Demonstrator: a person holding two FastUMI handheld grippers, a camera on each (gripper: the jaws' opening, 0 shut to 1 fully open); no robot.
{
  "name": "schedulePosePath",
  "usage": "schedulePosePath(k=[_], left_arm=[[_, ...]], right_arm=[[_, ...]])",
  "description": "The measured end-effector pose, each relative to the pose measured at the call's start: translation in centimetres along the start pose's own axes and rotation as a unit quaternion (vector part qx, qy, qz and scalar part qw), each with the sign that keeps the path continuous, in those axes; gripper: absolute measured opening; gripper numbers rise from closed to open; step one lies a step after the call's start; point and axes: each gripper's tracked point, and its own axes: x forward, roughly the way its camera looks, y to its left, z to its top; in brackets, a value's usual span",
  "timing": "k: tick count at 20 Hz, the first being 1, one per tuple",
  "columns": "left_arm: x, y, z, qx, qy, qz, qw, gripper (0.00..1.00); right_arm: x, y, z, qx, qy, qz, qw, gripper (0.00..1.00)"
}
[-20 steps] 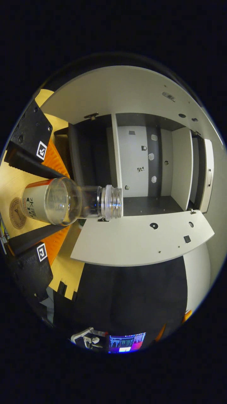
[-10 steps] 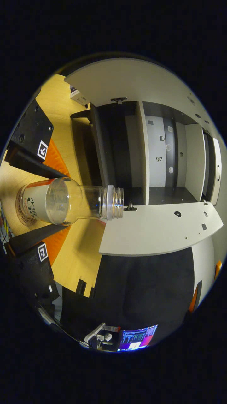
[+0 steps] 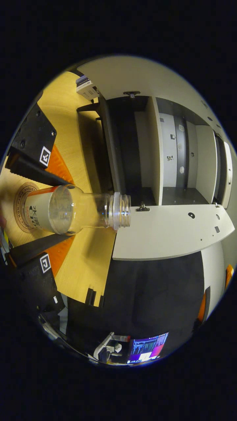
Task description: Grasp the bottle in the cabinet with the left hand and place it on the coaster, then close the right door with the right hand and the left door with the left hand.
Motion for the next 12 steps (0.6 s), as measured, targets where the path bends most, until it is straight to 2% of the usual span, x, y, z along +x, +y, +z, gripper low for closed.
schedulePosePath(k=[3,5,6,7,9,12], left_arm=[[-0.3,0.0,-0.4,0.010,0.017,-0.005,1.000,0.82],[-0.1,0.0,-1.4,0.024,0.051,-0.009,0.998,0.82],[-0.5,0.6,-1.9,0.035,0.072,0.000,0.997,0.85],[-0.7,1.1,-1.6,0.046,0.080,0.011,0.996,0.93],[-1.2,1.1,0.5,0.053,0.069,0.007,0.996,0.95],[-2.3,0.6,3.5,0.025,0.063,-0.005,0.998,0.96]], right_arm=[[-0.8,-1.0,-0.4,-0.005,0.004,-0.004,1.000,1.00],[-2.0,-1.9,-0.5,-0.002,-0.004,-0.002,1.000,1.00],[-2.0,-2.0,-0.3,0.004,-0.008,-0.003,1.000,1.00],[-2.0,-2.2,-0.2,0.012,-0.010,-0.003,1.000,0.99],[-2.3,-2.9,-0.4,0.024,-0.006,-0.007,1.000,1.00],[-3.0,-4.6,-0.5,0.035,-0.002,-0.018,0.999,1.00]])
